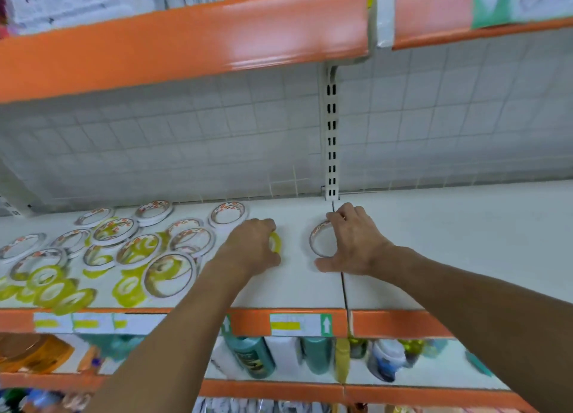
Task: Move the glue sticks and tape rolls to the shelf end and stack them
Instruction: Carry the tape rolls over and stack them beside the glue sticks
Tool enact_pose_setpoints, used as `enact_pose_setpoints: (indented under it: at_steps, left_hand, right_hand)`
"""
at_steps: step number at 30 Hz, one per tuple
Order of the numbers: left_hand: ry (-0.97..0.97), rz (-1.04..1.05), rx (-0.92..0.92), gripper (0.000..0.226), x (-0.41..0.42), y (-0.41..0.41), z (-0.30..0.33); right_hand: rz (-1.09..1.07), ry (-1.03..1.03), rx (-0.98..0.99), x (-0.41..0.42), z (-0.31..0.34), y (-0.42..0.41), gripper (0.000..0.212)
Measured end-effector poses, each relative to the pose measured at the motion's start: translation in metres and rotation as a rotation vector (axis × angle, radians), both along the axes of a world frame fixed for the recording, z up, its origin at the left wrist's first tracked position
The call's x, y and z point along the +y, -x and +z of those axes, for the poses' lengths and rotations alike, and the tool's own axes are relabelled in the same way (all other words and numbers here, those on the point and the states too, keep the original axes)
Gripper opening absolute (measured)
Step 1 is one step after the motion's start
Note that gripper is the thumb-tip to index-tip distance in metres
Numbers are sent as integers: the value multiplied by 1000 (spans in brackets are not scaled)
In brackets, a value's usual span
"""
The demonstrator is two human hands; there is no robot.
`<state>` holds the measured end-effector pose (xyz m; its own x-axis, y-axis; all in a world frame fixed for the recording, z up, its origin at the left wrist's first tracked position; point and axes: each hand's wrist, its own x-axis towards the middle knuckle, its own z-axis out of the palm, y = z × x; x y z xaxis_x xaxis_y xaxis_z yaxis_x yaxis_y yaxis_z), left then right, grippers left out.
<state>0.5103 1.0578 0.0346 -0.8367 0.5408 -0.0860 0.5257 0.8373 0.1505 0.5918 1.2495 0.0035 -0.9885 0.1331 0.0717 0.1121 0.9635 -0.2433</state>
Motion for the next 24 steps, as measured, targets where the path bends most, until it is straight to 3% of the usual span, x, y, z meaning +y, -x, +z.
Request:
enact_pose_setpoints:
  at_steps: [13,24]
  left_hand:
    - [3,-224,-23,57,112,-55,-2]
    - [-7,-514,-41,63,219,-91,3]
  right_hand:
    - [-182,-35,-63,95,13,-85,102]
    - [-508,-7,-21,155,10,-168,99]
